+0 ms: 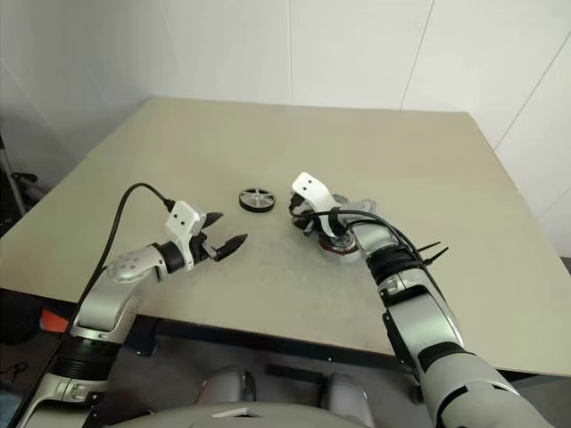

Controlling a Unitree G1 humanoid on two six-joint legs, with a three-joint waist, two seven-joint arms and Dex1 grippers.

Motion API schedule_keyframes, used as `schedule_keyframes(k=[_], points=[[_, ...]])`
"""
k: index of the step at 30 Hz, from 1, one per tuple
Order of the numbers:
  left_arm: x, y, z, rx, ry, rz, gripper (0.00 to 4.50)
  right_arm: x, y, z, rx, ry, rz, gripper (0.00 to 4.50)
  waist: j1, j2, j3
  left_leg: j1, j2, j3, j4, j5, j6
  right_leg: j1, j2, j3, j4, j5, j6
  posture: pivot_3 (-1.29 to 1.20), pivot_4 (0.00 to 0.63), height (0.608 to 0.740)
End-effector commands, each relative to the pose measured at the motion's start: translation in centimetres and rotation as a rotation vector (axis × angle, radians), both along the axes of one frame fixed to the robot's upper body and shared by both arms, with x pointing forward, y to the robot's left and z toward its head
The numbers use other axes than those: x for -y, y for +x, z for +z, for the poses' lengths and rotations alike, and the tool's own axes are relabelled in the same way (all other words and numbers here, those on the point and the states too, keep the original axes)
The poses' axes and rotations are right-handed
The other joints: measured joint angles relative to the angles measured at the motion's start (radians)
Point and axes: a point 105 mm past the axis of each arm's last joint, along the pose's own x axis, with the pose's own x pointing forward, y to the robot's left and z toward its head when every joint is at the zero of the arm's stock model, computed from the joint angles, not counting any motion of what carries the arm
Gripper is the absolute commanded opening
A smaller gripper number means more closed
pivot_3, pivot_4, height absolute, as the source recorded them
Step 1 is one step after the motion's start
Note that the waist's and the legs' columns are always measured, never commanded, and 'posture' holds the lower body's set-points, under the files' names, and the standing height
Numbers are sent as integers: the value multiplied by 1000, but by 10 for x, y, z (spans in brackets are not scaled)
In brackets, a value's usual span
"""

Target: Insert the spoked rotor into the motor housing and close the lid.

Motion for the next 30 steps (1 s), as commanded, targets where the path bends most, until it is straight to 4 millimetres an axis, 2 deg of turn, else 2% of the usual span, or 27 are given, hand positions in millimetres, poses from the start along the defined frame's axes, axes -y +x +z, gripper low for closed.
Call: schedule_keyframes(k=[1,6,10,15,18,22,30], points=[[-1,3,15,63,2,-1,4500,-8,0,34,72,76,33,648,0,0,0,0,0,0,0,0,0,0,0,0,0,0,0,0,0,740],[1,3,14,61,0,-8,4500,0,-6,78,143,141,30,648,1,0,0,0,0,0,-1,0,0,0,0,0,-1,0,0,0,0,740],[2,3,14,60,-3,-14,4500,23,-9,90,189,84,10,648,7,0,0,1,0,0,-1,0,0,1,0,0,-2,0,0,0,0,740],[3,4,13,56,-6,-21,4500,75,-24,75,185,-127,50,648,27,0,0,0,-1,0,-2,0,0,1,0,0,-3,0,1,0,0,740],[4,4,12,53,-8,-25,4500,89,-34,70,171,-192,87,648,25,0,0,0,-1,0,-2,0,1,1,0,0,-3,-1,1,0,0,740],[6,5,11,50,-10,-31,4500,95,-44,69,171,-228,121,648,20,0,0,1,0,0,-3,0,1,0,0,0,-3,-1,1,0,0,740],[7,5,11,48,-11,-37,4500,87,-62,52,105,-212,173,648,28,0,0,1,-1,0,-3,0,1,1,0,0,-3,-1,1,0,0,740]])
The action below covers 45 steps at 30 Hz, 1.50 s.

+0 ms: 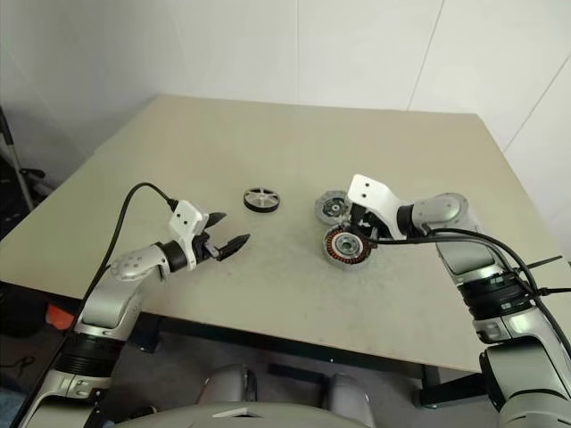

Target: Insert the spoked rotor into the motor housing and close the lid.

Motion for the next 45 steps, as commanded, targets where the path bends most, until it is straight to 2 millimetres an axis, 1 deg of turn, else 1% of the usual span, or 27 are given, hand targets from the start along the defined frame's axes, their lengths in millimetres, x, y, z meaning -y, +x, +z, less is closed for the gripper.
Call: schedule_keyframes(k=[1,3,7,11,15,22,27,32,40,42,45], points=[[2,3,13,55,-1,-13,4500,-8,-4,9,26,9,39,648,-1,0,0,0,0,0,0,0,0,0,0,0,0,0,0,0,0,740],[2,3,12,54,1,-12,4500,-8,-5,7,19,6,41,648,-1,0,0,0,0,0,0,0,0,0,0,0,0,0,0,0,0,740],[2,2,11,53,2,-9,4500,-1,-5,0,7,-14,27,648,-3,0,0,0,0,0,0,0,0,0,0,0,0,0,0,0,0,740],[2,2,11,53,3,-9,4500,1,-6,-2,2,-17,26,648,-2,0,0,0,0,0,0,0,0,0,0,0,0,0,0,0,0,740],[3,2,11,53,4,-12,4500,9,-7,-10,-12,-38,9,648,-2,0,0,0,0,0,0,0,0,0,0,0,0,0,0,0,0,740],[2,2,11,52,6,-15,4500,13,-9,-16,-24,-48,2,648,-2,0,0,0,0,0,0,0,0,0,0,0,0,0,0,0,0,740],[2,2,10,48,8,-15,4500,11,-12,-16,-23,-44,11,648,-2,0,0,2,0,0,0,0,0,1,0,0,0,0,0,0,0,740],[2,3,10,48,10,-13,4500,3,-14,-14,-15,-31,31,648,-1,0,0,2,0,0,0,0,0,2,0,0,0,0,0,0,0,740],[0,3,10,50,12,-9,4500,3,-17,-20,-42,-37,37,648,-1,0,0,2,0,0,0,0,0,1,0,0,0,0,0,0,0,740],[0,3,10,51,12,-8,4500,4,-18,-22,-46,-44,42,1411,-1,0,0,2,0,0,0,0,0,2,0,0,0,0,0,0,0,740],[0,3,9,50,13,-7,4500,1,-20,-19,-37,-32,58,2279,-1,0,0,2,0,0,0,0,0,2,0,0,0,0,0,0,0,740]])
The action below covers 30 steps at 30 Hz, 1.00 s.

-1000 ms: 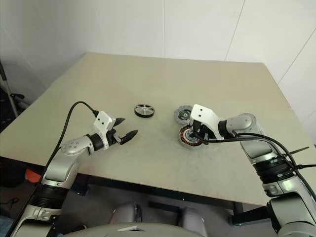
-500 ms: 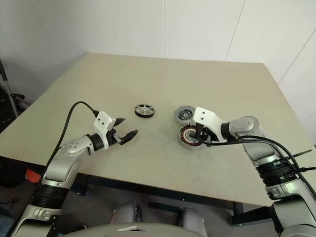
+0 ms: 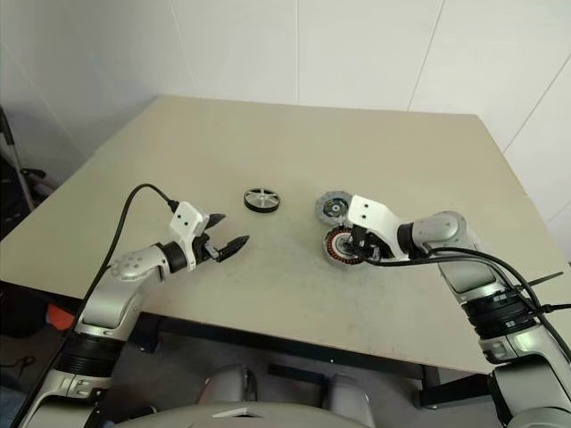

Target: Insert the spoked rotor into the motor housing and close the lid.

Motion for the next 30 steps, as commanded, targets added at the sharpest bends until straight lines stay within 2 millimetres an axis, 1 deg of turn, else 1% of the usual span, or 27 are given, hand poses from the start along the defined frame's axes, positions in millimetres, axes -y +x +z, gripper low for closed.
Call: schedule_keyframes(k=[1,3,9,12,14,19,20,25,30], points=[[1,3,12,52,-3,-10,4500,-7,-5,2,7,2,42,2624,1,0,0,0,0,0,0,0,0,0,0,0,0,0,0,0,0,740],[1,3,12,51,-2,-11,4500,-9,-2,9,33,18,40,3270,1,0,0,0,0,0,0,0,0,0,0,0,0,0,0,0,0,740],[1,4,12,50,0,-13,4500,-19,4,28,70,95,37,3270,-2,0,0,-1,0,0,0,0,1,-1,0,0,0,0,0,0,0,740],[1,4,12,52,0,-14,4500,-18,9,30,66,113,8,2717,-2,0,0,0,0,0,0,0,0,-1,0,0,0,0,0,0,0,740],[0,5,12,53,1,-13,4500,-18,9,29,61,116,5,2093,-1,0,0,0,0,0,0,0,0,0,0,0,0,0,0,0,0,740],[0,5,12,54,4,-11,4500,-15,11,23,47,94,-14,288,0,0,0,-1,0,0,0,0,0,0,0,0,0,0,0,0,0,740],[0,5,13,55,4,-11,4500,-14,12,22,46,89,-16,30,0,0,0,-1,0,0,0,0,0,0,0,0,0,0,0,0,0,740],[-1,6,13,56,6,-10,4500,-15,4,18,27,64,22,30,0,0,0,0,0,0,0,0,0,-1,0,0,0,0,0,0,0,740],[-1,5,13,56,7,-11,4500,-7,4,10,16,25,6,30,0,0,0,0,0,0,0,0,0,0,0,0,0,0,0,0,0,740]])
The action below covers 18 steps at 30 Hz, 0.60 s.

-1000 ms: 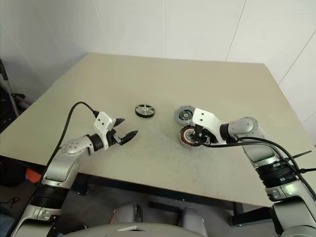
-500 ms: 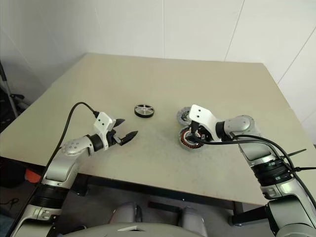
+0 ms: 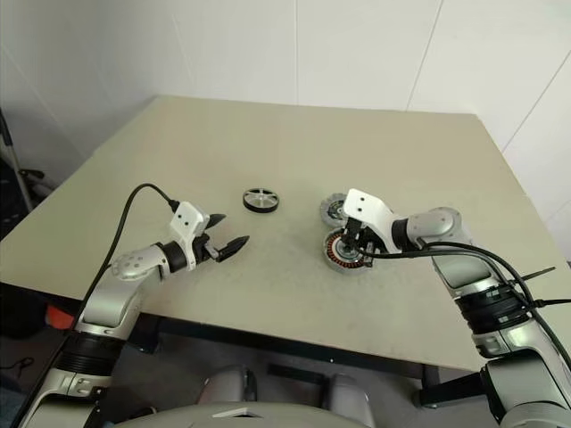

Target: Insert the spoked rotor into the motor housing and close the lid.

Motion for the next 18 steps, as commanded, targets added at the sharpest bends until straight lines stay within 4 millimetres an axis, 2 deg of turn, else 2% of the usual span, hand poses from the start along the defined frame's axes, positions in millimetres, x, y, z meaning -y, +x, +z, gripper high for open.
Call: schedule_keyframes(k=[1,5,8,9,13,18], points=[[0,5,14,59,0,-5,4500,4,-1,1,20,-32,12,30,0,0,0,0,0,0,0,0,0,0,0,0,0,0,0,0,0,740],[1,4,14,60,-2,-10,4500,14,1,-18,-23,-54,-37,30,0,0,0,0,0,0,0,0,0,0,0,0,0,0,0,0,0,740],[1,5,14,60,-1,-11,4500,17,-3,-24,-38,-66,-32,30,-2,-1,-1,3,0,0,0,0,0,4,0,0,0,-1,1,0,0,740],[1,5,14,60,-1,-10,4500,16,-3,-23,-38,-63,-27,30,-2,-1,-1,5,0,0,0,0,0,6,0,0,0,-4,6,0,0,740],[1,4,14,58,0,-10,4500,10,-4,-14,-24,-26,-7,30,-2,-1,-1,19,0,0,0,0,0,18,0,0,-2,-5,8,0,0,740],[1,4,13,56,-2,-11,4500,3,-3,8,27,3,31,30,-1,-1,-1,16,0,0,0,0,0,17,0,0,-4,-4,8,0,0,740]])
